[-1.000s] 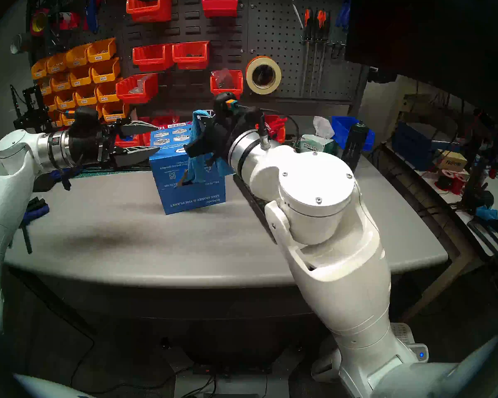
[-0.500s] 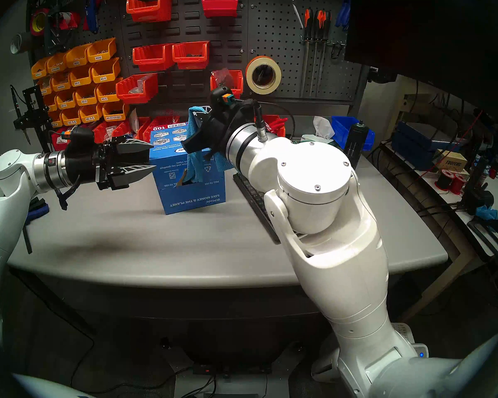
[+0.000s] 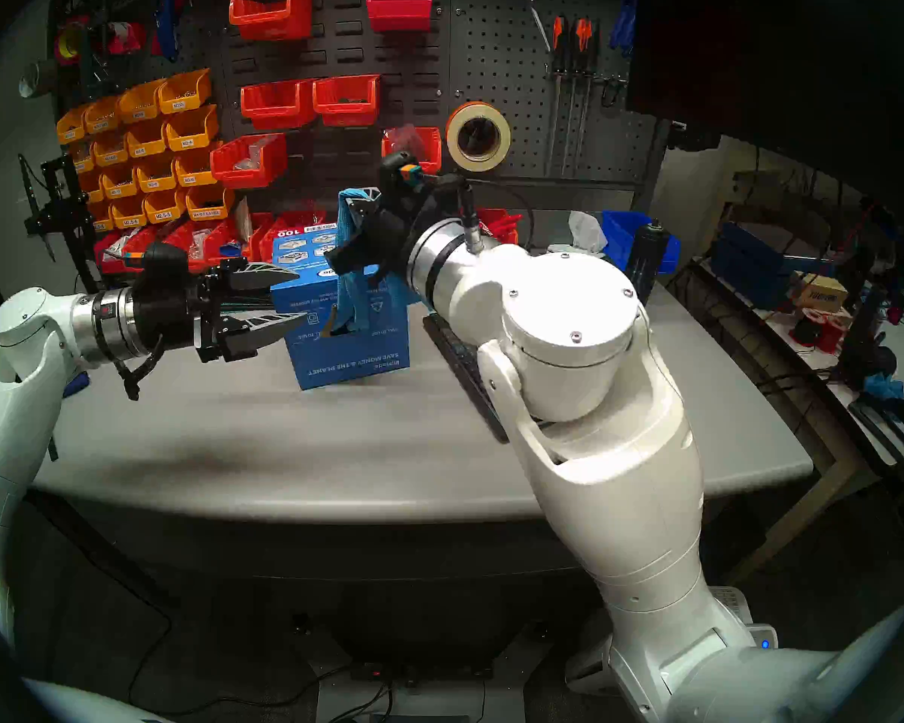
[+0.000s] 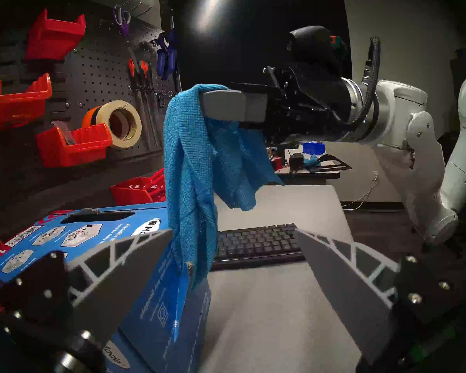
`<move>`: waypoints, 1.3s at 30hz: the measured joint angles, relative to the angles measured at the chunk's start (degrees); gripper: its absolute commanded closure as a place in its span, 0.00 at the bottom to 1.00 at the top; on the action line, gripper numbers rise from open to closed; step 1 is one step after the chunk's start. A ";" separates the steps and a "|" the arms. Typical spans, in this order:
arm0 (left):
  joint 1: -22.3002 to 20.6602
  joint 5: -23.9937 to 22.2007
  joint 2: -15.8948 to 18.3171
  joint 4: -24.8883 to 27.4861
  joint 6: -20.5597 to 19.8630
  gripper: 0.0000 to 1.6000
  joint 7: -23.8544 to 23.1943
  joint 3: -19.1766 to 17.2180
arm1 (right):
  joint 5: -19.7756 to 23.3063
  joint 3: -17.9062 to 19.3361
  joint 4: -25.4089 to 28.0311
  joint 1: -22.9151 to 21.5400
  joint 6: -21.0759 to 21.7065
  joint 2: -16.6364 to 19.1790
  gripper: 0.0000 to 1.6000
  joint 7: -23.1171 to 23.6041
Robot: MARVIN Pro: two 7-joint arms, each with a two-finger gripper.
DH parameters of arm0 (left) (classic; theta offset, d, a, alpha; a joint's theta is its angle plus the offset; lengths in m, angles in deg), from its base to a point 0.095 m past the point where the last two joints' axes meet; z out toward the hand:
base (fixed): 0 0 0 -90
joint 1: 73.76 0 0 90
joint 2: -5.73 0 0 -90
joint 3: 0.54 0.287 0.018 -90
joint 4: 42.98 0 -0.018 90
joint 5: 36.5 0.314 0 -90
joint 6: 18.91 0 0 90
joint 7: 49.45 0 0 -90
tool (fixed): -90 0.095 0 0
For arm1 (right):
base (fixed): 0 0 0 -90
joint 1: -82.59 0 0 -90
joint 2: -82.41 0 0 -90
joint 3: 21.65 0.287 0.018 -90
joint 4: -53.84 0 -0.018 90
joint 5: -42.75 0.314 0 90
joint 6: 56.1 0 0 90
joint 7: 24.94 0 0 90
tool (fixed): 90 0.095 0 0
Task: Take out a shop towel
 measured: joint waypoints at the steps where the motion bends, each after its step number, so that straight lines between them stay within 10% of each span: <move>1: 0.11 -0.01 -0.11 0.29 -0.17 0.00 0.16 0.01 | -0.02 0.00 0.01 -0.01 0.00 -0.02 1.00 0.00; 39: -2.43 6.55 -5.96 3.73 -0.18 0.00 12.17 4.60 | -0.92 -1.21 2.11 -0.97 0.05 -1.27 1.00 -0.13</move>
